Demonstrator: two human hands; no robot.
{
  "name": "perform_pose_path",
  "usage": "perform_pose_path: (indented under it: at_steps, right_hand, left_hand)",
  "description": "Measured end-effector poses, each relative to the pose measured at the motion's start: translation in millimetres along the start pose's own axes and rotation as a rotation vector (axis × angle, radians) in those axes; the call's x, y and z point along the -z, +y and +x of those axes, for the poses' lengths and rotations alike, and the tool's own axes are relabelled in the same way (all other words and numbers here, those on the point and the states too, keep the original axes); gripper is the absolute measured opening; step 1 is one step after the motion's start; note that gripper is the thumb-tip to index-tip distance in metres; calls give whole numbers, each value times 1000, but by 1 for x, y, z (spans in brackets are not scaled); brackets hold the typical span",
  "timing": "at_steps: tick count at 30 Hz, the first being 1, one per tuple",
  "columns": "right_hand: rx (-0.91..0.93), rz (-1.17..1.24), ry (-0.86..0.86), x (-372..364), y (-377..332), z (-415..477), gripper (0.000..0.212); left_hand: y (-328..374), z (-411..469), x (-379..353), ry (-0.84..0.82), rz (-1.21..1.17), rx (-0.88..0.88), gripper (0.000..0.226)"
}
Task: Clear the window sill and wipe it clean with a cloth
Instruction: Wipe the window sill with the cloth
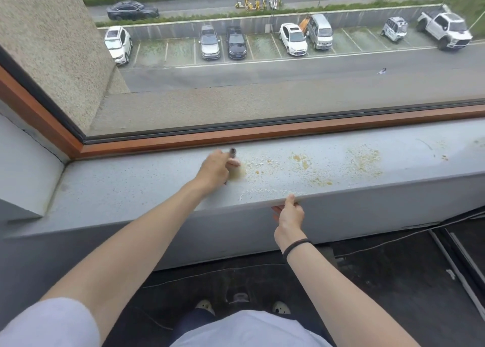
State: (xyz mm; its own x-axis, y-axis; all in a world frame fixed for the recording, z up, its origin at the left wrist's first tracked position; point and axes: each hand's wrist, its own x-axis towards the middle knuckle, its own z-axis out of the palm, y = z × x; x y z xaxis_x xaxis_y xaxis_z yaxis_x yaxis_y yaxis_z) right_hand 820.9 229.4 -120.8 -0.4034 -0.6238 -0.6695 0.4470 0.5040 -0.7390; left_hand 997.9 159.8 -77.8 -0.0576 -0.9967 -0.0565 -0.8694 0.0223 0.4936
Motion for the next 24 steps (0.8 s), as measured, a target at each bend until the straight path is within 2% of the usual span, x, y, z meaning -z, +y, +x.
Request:
perform_pose_path:
  at_steps: [2, 4, 7, 10, 16, 18, 21, 24]
  right_hand:
    - [-2, 11, -13, 0, 1, 0, 24]
    - [-5, 3, -34, 2, 1, 2, 23]
    - [-18, -18, -88, 7, 0, 5, 25]
    - [-20, -15, -138, 13, 0, 8, 22]
    - [-9, 0, -158, 13, 0, 10, 24]
    - [-18, -16, -165, 15, -1, 12, 22]
    - [-20, -17, -174, 17, -1, 13, 21]
    - [-5, -19, -154, 17, -1, 12, 21]
  left_hand:
    - [7, -15, -15, -137, 51, -176, 41]
    - [-3, -12, -9, -173, 91, -238, 47]
    - [-23, 12, 11, -100, 177, -140, 46]
    - [-17, 7, 8, -9, 155, -75, 38]
    - [17, -51, -21, -215, 110, -463, 47]
    - [6, -36, -12, -189, 134, -418, 47]
    - [2, -20, -9, -53, 145, -240, 44]
    - [23, -47, -23, -89, 190, -300, 46]
